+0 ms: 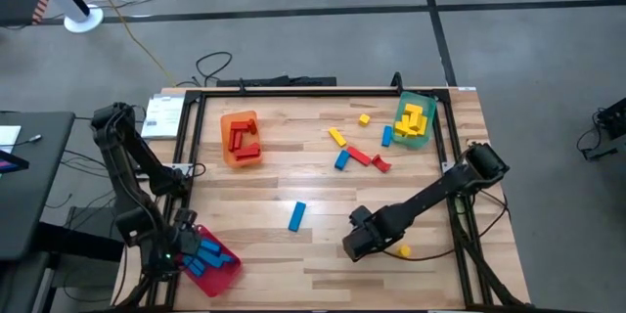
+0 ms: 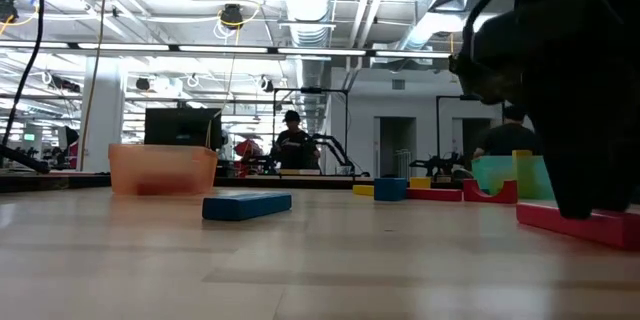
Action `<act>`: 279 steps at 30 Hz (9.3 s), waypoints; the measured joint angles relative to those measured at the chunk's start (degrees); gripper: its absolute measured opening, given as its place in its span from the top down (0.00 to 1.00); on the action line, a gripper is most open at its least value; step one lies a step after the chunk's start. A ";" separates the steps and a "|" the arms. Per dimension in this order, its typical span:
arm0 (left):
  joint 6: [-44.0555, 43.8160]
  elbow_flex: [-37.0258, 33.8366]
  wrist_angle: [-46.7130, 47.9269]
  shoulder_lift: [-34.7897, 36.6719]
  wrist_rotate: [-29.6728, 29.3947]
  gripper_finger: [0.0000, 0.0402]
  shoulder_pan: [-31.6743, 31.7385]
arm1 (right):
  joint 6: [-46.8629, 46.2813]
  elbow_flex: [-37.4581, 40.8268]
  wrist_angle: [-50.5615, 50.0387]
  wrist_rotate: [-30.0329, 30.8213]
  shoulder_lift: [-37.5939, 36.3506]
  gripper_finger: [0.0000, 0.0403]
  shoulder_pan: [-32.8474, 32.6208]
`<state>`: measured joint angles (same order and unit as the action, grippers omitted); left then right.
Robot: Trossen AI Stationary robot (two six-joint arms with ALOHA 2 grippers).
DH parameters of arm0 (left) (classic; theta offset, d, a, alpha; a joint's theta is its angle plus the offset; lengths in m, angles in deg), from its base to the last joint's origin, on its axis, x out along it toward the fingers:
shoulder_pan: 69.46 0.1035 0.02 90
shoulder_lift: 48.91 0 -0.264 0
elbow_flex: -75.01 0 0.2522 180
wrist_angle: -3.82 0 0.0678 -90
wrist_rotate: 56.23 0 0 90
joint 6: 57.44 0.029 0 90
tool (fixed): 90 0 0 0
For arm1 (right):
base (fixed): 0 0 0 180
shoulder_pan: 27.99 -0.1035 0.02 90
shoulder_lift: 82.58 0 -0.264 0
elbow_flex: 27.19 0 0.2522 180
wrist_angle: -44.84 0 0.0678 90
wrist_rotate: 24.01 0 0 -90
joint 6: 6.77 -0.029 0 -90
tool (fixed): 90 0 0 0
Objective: Sort blocks
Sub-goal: Put the red wooden block into the orange bin
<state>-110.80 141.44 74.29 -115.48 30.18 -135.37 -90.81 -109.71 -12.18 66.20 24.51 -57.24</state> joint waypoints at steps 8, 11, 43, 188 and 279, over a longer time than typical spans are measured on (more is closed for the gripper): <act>2.80 4.54 4.84 0.00 -4.72 0.31 -0.01 | -0.84 3.11 7.55 -0.12 -0.22 0.32 -0.81; 2.88 6.36 6.74 0.00 -7.23 0.31 -0.02 | -0.95 3.09 6.30 -0.01 -0.22 0.32 -1.38; 44.13 6.65 -16.49 0.00 -49.25 0.31 8.75 | 19.25 -4.94 4.18 12.22 4.15 0.68 -1.00; 58.85 -2.23 -7.94 3.63 -21.95 0.44 85.05 | 10.94 -18.18 -26.60 37.12 3.54 0.31 -10.98; 70.67 2.51 -37.05 -7.60 0.35 0.91 43.04 | 55.50 19.17 6.69 18.65 -23.90 0.36 33.32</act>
<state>-40.13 143.94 37.24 -123.08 30.52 -92.32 -35.31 -90.54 -5.49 84.86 0.61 -23.91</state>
